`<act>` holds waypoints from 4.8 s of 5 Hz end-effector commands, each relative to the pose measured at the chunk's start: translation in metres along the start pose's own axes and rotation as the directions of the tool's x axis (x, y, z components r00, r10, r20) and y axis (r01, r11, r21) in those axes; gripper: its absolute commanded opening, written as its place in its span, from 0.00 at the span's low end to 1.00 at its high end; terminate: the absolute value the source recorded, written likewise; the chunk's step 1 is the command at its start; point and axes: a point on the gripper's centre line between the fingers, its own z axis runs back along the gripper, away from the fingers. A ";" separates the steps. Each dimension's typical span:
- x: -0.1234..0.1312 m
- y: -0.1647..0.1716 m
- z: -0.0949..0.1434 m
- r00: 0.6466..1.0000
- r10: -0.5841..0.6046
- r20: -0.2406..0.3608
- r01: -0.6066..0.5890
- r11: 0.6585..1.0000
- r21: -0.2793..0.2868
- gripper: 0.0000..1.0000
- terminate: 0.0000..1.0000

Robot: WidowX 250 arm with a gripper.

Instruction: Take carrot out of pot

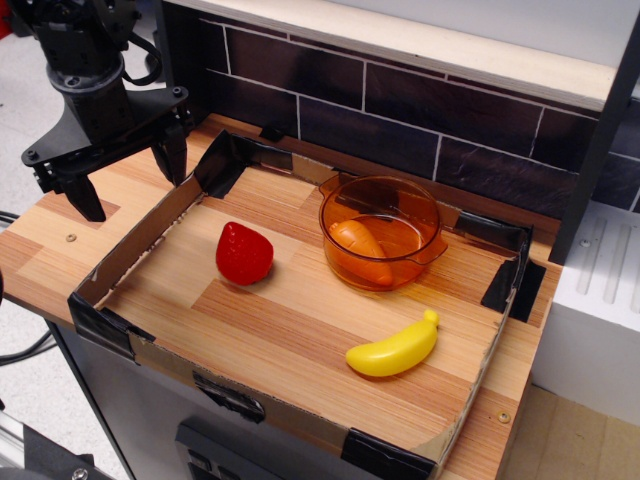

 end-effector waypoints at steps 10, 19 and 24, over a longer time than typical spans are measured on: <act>-0.090 -0.146 -0.002 0.925 0.372 -0.080 -0.364 0.926 0.102 1.00 0.00; -0.101 -0.147 -0.043 0.935 0.354 -0.009 -0.351 0.931 0.101 1.00 0.00; -0.076 -0.150 0.046 0.907 0.415 -0.070 -0.420 0.903 -0.088 0.00 0.00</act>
